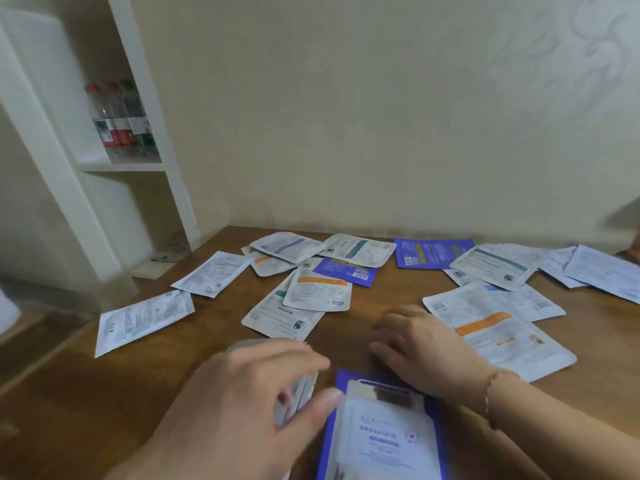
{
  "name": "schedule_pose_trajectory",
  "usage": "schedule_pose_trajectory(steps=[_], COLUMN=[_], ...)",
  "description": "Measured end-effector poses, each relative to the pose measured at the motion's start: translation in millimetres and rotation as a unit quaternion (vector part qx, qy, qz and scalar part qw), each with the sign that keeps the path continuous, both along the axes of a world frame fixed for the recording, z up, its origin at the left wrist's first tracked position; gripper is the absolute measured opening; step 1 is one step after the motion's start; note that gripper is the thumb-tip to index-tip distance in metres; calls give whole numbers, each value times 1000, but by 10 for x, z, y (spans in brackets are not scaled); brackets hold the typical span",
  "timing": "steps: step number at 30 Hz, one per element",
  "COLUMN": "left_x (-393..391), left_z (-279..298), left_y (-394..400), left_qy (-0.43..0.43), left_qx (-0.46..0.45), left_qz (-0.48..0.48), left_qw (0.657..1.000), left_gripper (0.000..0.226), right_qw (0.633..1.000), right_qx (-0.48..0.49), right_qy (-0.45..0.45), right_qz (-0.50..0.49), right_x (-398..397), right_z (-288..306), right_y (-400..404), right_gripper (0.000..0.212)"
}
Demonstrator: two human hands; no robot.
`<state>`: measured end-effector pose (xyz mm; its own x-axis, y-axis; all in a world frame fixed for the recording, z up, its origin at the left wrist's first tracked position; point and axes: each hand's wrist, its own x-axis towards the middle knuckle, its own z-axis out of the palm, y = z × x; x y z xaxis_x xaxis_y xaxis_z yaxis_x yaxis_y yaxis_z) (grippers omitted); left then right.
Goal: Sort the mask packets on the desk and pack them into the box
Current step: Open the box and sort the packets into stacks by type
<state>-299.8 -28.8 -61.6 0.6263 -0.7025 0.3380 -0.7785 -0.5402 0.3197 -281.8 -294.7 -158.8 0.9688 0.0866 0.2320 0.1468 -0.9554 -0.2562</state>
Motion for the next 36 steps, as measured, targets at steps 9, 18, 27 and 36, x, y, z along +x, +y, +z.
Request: schedule_pose_trajectory(steps=[9, 18, 27, 36], left_x=[1447, 1266, 742, 884], left_z=[-181, -236, -560, -874], left_y=[-865, -1255, -1633, -1964], left_qy=[122, 141, 137, 103], left_qx=[219, 369, 413, 359], left_qz=[16, -11, -85, -17], left_qw=[968, 918, 896, 928], left_gripper=[63, 83, 75, 70], right_qw=[983, 995, 996, 994], right_qx=[-53, -74, -56, -91], right_qy=[164, 62, 44, 29], right_qz=[-63, 8, 52, 45], right_x=[1190, 275, -1138, -1565], right_z=[38, -13, -57, -46], right_y=[-155, -509, -747, -780], right_gripper=[69, 56, 53, 50])
